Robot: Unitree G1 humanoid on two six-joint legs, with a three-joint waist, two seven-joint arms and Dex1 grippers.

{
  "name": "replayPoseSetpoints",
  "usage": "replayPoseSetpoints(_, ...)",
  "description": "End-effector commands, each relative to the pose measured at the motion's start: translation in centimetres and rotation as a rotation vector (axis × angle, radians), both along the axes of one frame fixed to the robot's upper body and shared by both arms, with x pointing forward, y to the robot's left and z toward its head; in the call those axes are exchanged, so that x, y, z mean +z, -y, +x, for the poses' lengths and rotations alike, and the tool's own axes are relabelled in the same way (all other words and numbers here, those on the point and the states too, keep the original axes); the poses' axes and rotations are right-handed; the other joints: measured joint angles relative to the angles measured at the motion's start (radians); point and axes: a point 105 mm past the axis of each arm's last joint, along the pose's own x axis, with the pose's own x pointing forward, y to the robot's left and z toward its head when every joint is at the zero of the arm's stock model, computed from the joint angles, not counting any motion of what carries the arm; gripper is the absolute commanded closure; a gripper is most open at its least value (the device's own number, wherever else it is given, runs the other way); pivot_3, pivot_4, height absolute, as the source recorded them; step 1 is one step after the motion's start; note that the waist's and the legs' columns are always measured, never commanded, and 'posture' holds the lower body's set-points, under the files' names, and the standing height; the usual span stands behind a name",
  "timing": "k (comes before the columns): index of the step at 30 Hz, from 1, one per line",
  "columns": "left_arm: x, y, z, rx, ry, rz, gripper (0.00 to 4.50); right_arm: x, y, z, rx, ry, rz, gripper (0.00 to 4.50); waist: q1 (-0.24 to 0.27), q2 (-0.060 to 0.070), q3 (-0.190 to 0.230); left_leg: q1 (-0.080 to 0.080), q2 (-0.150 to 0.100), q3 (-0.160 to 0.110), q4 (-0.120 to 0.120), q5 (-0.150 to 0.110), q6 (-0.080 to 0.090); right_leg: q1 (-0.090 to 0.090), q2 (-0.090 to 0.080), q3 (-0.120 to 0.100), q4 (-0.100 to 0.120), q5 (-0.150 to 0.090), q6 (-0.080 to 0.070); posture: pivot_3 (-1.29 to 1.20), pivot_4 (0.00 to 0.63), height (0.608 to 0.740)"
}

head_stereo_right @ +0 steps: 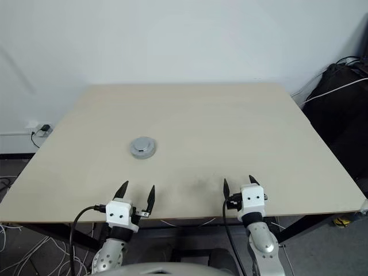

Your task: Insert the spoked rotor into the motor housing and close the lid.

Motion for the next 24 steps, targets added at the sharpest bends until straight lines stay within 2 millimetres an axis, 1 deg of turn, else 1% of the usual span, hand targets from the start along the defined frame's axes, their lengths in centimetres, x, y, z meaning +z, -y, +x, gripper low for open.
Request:
replayPoseSetpoints(1,0.4,-0.3,-0.1,0.016,0.025,-0.003,0.03,1.3,0.2,0.3,0.006,0.041,-0.001,0.00,0.000,0.000,0.000,0.000,0.000,0.000,0.000,0.000,0.000,0.000,0.000,0.000,0.000,0.000,0.000,0.00,0.000,0.740)
replayPoseSetpoints(9,0.3,-0.4,-0.2,0.049,0.016,-0.007,0.03,0.8,0.3,0.4,0.028,0.024,0.003,0.00,0.000,-0.001,0.000,0.000,0.000,0.000,0.000,0.000,0.000,0.000,0.000,0.000,0.000,-0.001,0.000,0.00,0.000,0.740)
replayPoseSetpoints(14,0.0,-0.4,-0.2,0.059,0.010,-0.008,0.03,0.0,0.7,0.6,0.031,0.013,0.007,0.00,0.001,-0.001,0.001,0.000,0.000,0.000,0.000,0.000,0.000,0.001,0.000,-0.001,0.000,-0.001,0.000,0.00,0.000,0.740)
replayPoseSetpoints(21,-0.3,-0.5,-0.3,0.067,0.003,-0.004,0.03,-0.5,0.9,0.4,0.034,0.011,0.013,0.00,0.001,-0.001,0.001,0.000,0.000,0.000,0.001,0.000,0.000,0.001,0.000,-0.001,0.000,-0.001,0.000,0.00,0.000,0.740)
replayPoseSetpoints(24,-0.5,-0.5,-0.4,0.064,-0.005,-0.004,0.03,-1.0,1.1,0.4,0.033,0.004,0.017,0.00,0.001,-0.001,0.001,0.000,0.000,0.000,0.001,0.000,0.000,0.001,0.000,-0.001,0.000,-0.001,0.000,0.00,0.000,0.740)
